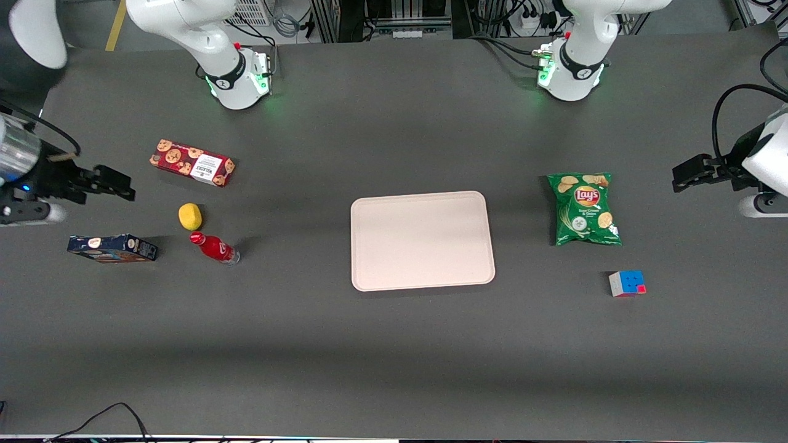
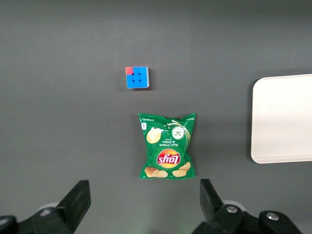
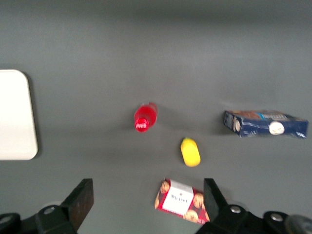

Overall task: Place coke bottle on tray
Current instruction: 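Move the open right gripper down over the red Coca-Cola bottle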

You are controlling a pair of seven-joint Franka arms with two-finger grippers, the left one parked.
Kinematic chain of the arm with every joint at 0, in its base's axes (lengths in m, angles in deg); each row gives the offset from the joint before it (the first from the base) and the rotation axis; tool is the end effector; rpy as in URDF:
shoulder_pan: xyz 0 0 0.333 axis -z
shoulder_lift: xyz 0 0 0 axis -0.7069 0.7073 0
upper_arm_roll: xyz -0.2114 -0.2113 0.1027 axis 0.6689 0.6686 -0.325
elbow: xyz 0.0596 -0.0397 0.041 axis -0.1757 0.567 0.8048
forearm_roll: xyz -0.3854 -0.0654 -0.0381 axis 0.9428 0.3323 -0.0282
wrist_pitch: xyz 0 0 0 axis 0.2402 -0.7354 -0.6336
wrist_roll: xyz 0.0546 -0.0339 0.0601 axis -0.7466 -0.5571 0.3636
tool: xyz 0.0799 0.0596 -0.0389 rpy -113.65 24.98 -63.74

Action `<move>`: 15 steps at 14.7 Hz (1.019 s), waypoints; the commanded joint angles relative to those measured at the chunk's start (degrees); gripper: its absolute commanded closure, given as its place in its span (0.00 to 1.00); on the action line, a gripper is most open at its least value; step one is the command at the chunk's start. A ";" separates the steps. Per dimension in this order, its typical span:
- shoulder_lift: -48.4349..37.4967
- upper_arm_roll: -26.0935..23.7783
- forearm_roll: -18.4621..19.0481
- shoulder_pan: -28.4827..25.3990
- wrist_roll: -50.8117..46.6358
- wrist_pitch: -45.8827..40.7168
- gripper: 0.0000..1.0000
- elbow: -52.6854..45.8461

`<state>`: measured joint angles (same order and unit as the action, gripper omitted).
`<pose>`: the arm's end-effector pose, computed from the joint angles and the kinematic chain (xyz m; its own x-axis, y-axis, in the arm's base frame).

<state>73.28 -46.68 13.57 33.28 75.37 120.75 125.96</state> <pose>0.5687 0.0038 0.5647 0.9985 0.0221 -0.0503 0.0218 -0.9997 -0.0055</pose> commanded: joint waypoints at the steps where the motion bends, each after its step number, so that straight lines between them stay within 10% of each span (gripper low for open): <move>1: -0.67 -0.56 1.68 -0.60 -1.18 10.28 0.00 8.73; 7: 1.00 -1.70 2.03 -0.60 -1.01 34.62 0.00 25.86; 15: 5.93 -2.85 1.94 -0.60 -1.00 44.31 0.00 30.53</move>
<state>79.42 -49.62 14.42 33.03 75.36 161.56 154.20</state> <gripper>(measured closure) 0.000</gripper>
